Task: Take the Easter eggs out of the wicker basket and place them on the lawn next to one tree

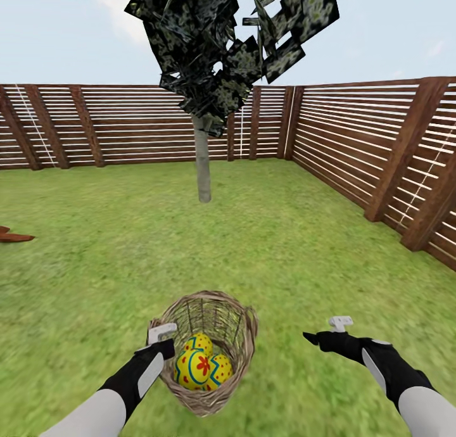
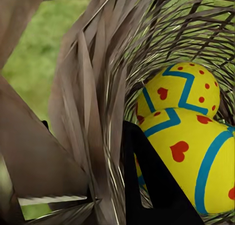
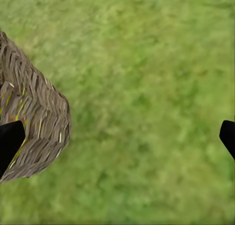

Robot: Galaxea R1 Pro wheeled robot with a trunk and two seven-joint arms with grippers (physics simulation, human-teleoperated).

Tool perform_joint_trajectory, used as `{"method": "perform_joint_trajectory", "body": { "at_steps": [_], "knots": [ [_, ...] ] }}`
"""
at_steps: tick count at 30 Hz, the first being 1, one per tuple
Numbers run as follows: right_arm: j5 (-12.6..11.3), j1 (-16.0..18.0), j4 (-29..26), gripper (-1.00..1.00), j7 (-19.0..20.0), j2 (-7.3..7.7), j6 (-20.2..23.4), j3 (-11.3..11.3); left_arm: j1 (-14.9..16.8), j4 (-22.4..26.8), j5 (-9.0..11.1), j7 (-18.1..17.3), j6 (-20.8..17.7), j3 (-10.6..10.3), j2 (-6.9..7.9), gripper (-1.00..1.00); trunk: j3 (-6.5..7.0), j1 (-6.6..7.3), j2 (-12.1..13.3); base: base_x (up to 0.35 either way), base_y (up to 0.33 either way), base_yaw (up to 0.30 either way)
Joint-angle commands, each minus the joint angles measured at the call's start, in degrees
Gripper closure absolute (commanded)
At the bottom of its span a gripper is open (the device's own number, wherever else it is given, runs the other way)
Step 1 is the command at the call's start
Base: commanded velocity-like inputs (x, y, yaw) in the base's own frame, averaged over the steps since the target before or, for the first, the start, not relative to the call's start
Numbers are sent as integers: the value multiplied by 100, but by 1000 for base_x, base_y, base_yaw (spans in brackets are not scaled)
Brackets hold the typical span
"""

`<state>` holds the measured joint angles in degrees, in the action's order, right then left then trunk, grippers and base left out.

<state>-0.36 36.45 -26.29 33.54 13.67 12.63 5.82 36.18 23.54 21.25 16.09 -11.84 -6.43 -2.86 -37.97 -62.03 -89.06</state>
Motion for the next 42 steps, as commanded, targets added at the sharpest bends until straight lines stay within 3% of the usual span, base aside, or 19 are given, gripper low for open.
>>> {"method": "perform_joint_trajectory", "body": {
  "at_steps": [1,12,33,42],
  "knots": [
    [8,2,-8,-100,22,-5,54,34,3,19,55,52,-20,-42,4,100,-5,0,-3,0,0,0],
    [13,2,-8,-100,-120,-5,46,33,3,18,63,52,-24,-34,4,100,-5,0,-3,16,0,0],
    [18,2,-8,-100,-128,-4,46,33,3,17,63,52,-20,-33,6,100,-5,0,-3,334,0,0],
    [18,0,-8,-100,-128,-5,46,33,3,17,64,52,-20,-34,4,100,-5,0,-3,340,0,250]
  ]
}}
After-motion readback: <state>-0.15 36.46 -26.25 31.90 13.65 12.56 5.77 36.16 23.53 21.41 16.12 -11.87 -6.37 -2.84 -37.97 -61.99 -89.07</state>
